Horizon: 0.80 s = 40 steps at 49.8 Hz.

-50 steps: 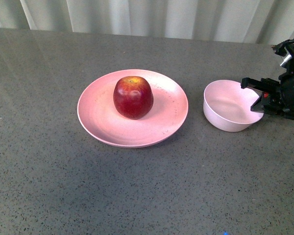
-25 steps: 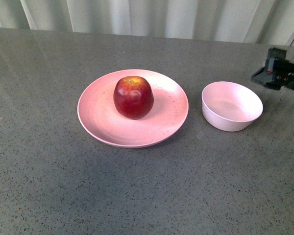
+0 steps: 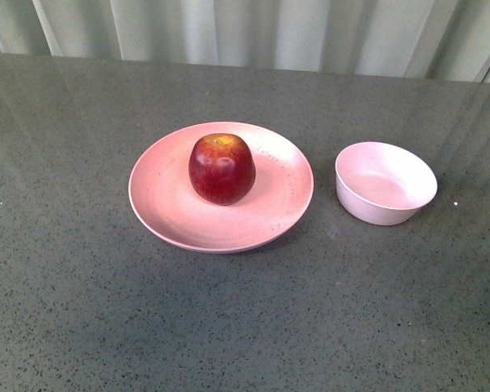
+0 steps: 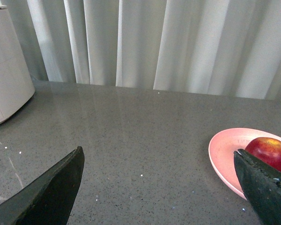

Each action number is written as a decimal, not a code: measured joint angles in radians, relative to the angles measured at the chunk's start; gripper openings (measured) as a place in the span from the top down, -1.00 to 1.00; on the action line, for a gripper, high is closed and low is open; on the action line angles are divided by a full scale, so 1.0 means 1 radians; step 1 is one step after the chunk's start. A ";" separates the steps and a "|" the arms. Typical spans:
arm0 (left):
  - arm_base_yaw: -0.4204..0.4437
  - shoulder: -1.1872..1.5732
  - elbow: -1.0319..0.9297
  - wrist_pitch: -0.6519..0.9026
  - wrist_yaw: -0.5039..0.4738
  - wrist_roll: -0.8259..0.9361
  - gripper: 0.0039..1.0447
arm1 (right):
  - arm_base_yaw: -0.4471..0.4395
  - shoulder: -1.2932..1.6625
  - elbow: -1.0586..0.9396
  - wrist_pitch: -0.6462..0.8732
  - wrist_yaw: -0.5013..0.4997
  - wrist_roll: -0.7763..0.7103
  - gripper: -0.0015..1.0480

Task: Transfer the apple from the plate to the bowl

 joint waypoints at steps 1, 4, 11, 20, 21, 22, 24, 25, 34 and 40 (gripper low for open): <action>0.000 0.000 0.000 0.000 0.000 0.000 -0.83 | 0.008 -0.023 -0.026 0.018 0.000 -0.003 -0.13; 0.000 0.000 0.000 0.000 0.000 0.000 -0.83 | 0.018 -0.084 -0.074 0.030 0.000 -0.010 0.11; 0.000 0.000 0.000 0.000 0.000 0.000 -0.83 | 0.019 -0.161 -0.152 0.024 0.005 -0.012 0.51; 0.000 0.000 0.000 0.000 0.000 0.000 -0.83 | 0.020 -0.259 -0.269 0.052 0.008 -0.016 0.96; 0.000 0.000 0.000 0.000 0.000 0.000 -0.83 | 0.020 -0.266 -0.280 0.048 0.008 -0.017 0.96; 0.000 0.000 0.000 0.000 0.000 0.000 -0.83 | 0.021 -0.276 -0.289 0.041 0.007 -0.017 0.96; 0.000 0.000 0.000 0.000 0.000 0.000 -0.83 | 0.021 -0.294 -0.303 0.028 0.007 -0.017 0.96; 0.000 0.000 0.000 0.000 0.000 0.000 -0.83 | 0.021 -0.309 -0.310 0.019 0.006 -0.017 0.96; 0.000 0.000 0.000 0.000 0.000 0.000 -0.83 | 0.021 -0.439 -0.349 -0.061 0.007 -0.017 0.96; 0.000 0.000 0.000 0.000 0.000 0.000 -0.83 | 0.021 -0.525 -0.372 -0.129 0.007 -0.017 0.96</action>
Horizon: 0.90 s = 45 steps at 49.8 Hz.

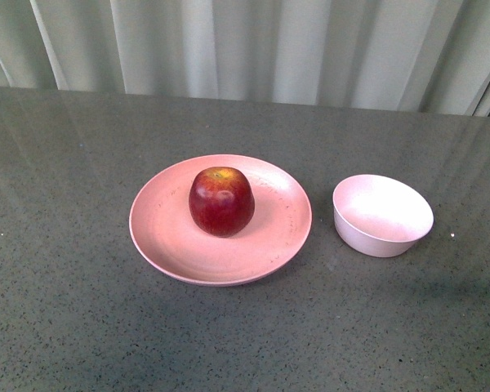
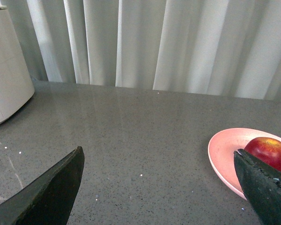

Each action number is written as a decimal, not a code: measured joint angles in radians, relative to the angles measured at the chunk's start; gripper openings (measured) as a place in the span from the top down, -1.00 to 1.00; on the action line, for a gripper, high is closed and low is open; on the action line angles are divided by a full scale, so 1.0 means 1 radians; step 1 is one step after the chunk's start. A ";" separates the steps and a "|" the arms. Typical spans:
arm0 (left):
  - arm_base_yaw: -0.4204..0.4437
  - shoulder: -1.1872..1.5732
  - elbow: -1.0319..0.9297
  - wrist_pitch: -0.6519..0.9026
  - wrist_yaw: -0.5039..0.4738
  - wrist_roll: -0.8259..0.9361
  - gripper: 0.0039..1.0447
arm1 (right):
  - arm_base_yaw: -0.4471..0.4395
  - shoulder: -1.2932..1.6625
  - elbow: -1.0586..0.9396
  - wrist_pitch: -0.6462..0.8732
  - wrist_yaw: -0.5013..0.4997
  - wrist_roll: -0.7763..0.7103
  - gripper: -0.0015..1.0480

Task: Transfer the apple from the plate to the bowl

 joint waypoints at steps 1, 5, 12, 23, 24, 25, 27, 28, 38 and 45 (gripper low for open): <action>0.000 0.000 0.000 0.000 0.000 0.000 -0.83 | 0.000 -0.017 -0.004 -0.013 0.000 0.000 0.96; 0.000 0.000 0.000 0.000 0.000 0.000 -0.83 | 0.000 -0.100 -0.019 -0.078 0.000 0.000 0.96; 0.000 0.000 0.000 0.000 0.000 0.000 -0.83 | 0.000 -0.224 -0.025 -0.185 0.000 0.000 0.96; 0.000 0.000 0.000 0.000 0.000 0.000 -0.83 | 0.000 -0.353 -0.026 -0.300 0.000 0.000 0.96; 0.000 0.000 0.000 0.000 0.000 0.000 -0.83 | 0.000 -0.367 -0.026 -0.312 0.000 0.000 0.96; 0.000 0.000 0.000 0.000 0.000 0.000 -0.83 | 0.000 -0.380 -0.026 -0.324 0.000 0.000 0.96; 0.000 0.000 0.000 0.000 0.000 0.000 -0.83 | 0.000 -0.412 -0.026 -0.353 0.000 0.000 0.96; 0.000 0.000 0.000 0.000 0.000 0.000 -0.83 | 0.000 -0.424 -0.026 -0.365 0.000 0.000 0.96; 0.000 0.000 0.000 0.000 0.000 0.000 -0.83 | 0.000 -0.540 -0.027 -0.473 0.000 0.000 0.96; 0.000 0.000 0.000 0.000 0.000 0.000 -0.83 | 0.000 -0.592 -0.027 -0.525 0.000 0.000 0.96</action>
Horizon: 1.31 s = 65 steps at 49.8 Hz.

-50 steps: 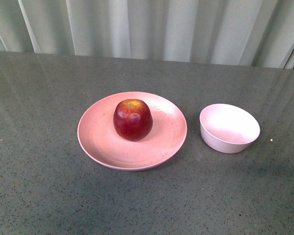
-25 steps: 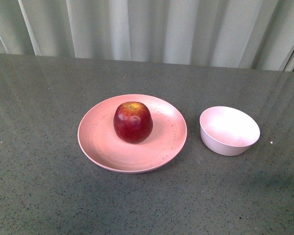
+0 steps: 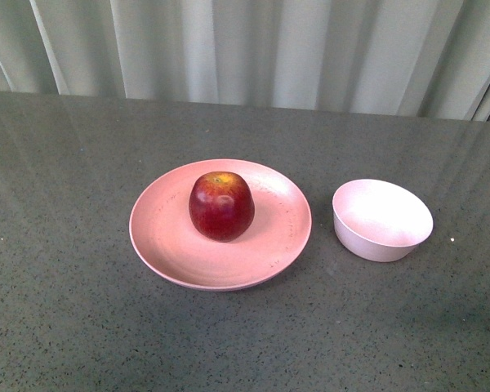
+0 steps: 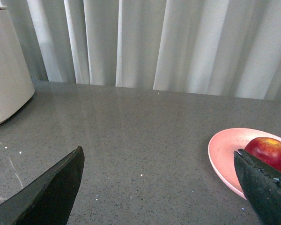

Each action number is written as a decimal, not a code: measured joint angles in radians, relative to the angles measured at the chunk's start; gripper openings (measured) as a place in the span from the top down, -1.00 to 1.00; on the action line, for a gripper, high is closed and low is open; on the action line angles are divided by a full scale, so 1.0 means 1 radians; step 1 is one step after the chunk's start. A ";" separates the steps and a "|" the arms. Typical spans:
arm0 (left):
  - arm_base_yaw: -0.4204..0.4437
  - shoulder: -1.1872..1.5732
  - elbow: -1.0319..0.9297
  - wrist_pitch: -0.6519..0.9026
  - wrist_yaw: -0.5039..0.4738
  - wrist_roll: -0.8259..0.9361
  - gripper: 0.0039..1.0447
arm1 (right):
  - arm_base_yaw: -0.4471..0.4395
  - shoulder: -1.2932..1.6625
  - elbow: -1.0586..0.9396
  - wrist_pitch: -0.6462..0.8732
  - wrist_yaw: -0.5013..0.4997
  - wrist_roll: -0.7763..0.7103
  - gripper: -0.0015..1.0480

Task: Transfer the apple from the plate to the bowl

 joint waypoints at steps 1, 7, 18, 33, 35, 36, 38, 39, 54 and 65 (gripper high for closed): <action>0.000 0.000 0.000 0.000 0.000 0.000 -0.83 | 0.000 -0.004 0.000 -0.004 0.000 0.000 0.96; 0.000 0.000 0.000 0.000 0.000 0.000 -0.83 | 0.000 -0.044 0.000 -0.042 0.000 0.000 0.96; 0.000 0.000 0.000 0.000 0.000 0.000 -0.83 | 0.000 -0.108 0.000 -0.106 0.000 0.000 0.96; 0.000 0.000 0.000 0.000 0.000 0.000 -0.83 | 0.000 -0.266 0.000 -0.294 -0.004 0.000 0.96; 0.000 0.000 0.000 0.000 0.000 0.000 -0.83 | 0.000 -0.317 0.000 -0.346 0.000 0.000 0.96; 0.000 0.000 0.000 0.000 0.000 0.000 -0.83 | 0.000 -0.341 0.000 -0.354 0.000 0.000 0.96; 0.000 0.000 0.000 0.000 0.000 0.000 -0.83 | 0.000 -0.354 0.000 -0.359 0.000 0.000 0.96; 0.000 0.000 0.000 0.000 0.000 0.000 -0.83 | 0.000 -0.355 0.000 -0.360 0.000 0.000 0.96; 0.000 0.000 0.000 0.000 0.000 0.000 -0.83 | 0.000 -0.358 0.000 -0.362 0.000 -0.001 0.84; 0.000 0.000 0.000 0.000 0.000 0.000 -0.83 | 0.000 -0.358 0.000 -0.362 0.000 -0.001 0.00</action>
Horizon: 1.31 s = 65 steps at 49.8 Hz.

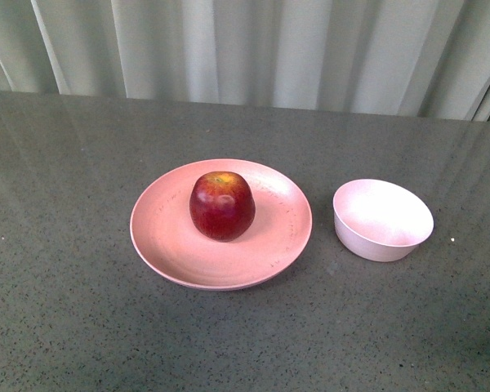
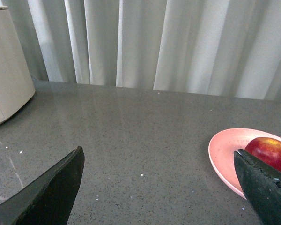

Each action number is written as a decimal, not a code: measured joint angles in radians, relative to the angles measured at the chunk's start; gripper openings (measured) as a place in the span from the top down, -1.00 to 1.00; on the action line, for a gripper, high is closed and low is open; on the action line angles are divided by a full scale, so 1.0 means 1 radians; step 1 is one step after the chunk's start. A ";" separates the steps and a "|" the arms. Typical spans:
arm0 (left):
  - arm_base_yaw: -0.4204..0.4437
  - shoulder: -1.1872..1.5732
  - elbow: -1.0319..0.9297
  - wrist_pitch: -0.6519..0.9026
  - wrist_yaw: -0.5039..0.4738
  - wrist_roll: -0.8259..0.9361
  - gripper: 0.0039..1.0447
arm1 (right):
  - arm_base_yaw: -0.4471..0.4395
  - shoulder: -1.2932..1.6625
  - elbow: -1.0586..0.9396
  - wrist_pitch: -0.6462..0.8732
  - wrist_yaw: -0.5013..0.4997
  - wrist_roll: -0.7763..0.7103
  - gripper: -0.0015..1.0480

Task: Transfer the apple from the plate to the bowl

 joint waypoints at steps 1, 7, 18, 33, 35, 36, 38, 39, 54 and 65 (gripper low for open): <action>0.000 0.000 0.000 0.000 0.000 0.000 -0.83 | 0.000 0.000 0.000 0.000 0.000 0.000 -0.09; 0.000 0.000 0.000 0.000 0.000 0.000 -0.83 | 0.000 0.000 0.000 0.000 0.000 0.000 -0.53; 0.081 0.133 0.090 -0.206 0.301 -0.064 -0.83 | 0.000 0.000 0.000 0.000 0.000 0.000 -0.83; -0.068 0.756 0.267 0.014 0.512 -0.260 -0.83 | 0.001 -0.002 0.000 -0.001 0.000 0.000 -0.83; -0.089 0.815 0.283 0.060 0.492 -0.270 -0.83 | 0.001 -0.002 0.000 -0.001 0.000 0.000 -0.83; -0.112 0.875 0.301 0.106 0.476 -0.270 -0.83 | 0.001 -0.002 0.000 -0.001 0.000 0.000 -0.83; -0.152 0.970 0.333 0.169 0.454 -0.267 -0.83 | 0.001 -0.002 0.000 -0.001 0.000 0.000 -0.83; -0.174 1.027 0.353 0.199 0.442 -0.259 -0.83 | 0.001 -0.002 0.000 -0.001 0.000 0.000 -0.83; -0.329 1.451 0.568 0.310 0.380 -0.233 -0.83 | 0.001 -0.002 0.000 -0.001 0.000 0.000 -0.83; -0.373 1.607 0.692 0.314 0.340 -0.228 -0.83 | 0.001 -0.002 0.000 -0.001 0.000 0.000 -0.83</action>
